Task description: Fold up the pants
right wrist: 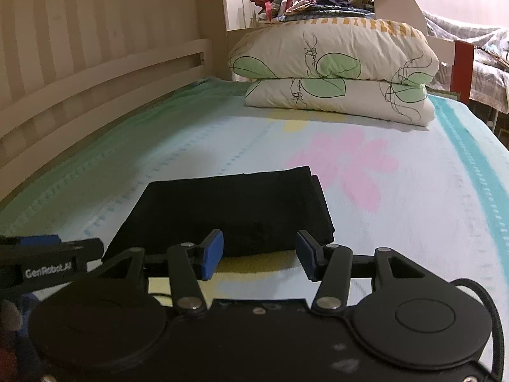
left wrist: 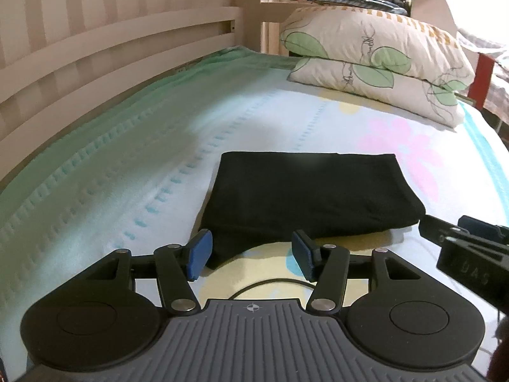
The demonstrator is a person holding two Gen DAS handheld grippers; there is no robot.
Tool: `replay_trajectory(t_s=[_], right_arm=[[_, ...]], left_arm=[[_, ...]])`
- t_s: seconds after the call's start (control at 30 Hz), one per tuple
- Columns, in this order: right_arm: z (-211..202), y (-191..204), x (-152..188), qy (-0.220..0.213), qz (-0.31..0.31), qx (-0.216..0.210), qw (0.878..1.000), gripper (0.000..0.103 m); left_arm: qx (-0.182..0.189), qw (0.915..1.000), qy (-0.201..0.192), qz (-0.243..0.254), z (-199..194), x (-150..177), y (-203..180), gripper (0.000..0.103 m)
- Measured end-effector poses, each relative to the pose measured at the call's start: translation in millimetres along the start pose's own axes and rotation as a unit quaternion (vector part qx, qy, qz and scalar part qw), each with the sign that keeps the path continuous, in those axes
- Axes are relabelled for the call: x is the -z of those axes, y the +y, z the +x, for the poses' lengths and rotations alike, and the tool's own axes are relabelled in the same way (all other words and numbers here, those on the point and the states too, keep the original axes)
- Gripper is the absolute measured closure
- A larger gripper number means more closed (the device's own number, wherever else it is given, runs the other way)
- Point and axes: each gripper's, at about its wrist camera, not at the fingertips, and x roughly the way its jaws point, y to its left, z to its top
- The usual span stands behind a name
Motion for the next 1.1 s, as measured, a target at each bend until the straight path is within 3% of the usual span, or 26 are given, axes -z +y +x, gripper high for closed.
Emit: replay_trajectory(t_s=[1.1], right_arm=[[3, 8, 7, 0.021, -0.01, 0.002, 1.0, 0.049]], left_arm=[[0.015, 0.9996, 0.026, -0.001, 4, 9, -14, 0.049]])
